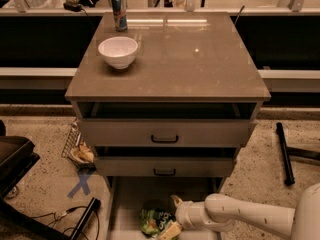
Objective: Pick green rice chip bag from bottom drawer and place on counter
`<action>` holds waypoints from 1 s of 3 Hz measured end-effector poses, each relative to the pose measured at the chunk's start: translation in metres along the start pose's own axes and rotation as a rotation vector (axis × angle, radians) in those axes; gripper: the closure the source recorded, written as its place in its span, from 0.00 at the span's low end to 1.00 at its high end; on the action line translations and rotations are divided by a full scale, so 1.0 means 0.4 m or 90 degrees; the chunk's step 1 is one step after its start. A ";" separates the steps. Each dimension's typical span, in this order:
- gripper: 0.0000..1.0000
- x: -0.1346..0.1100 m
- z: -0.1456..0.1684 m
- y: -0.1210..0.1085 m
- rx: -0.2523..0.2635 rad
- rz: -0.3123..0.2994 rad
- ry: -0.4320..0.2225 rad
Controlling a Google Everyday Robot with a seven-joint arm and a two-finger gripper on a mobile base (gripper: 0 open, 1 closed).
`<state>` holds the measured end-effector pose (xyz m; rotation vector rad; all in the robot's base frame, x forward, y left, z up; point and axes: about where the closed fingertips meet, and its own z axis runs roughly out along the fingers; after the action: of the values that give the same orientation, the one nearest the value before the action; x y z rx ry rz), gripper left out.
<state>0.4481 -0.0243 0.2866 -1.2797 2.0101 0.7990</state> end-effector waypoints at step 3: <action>0.00 0.129 0.244 -0.029 -0.040 -0.001 0.032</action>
Offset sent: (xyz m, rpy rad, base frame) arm 0.0135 0.0555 -0.1357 -0.0213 0.0845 0.0757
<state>0.4585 0.0174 0.1844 -1.3496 2.0377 0.8426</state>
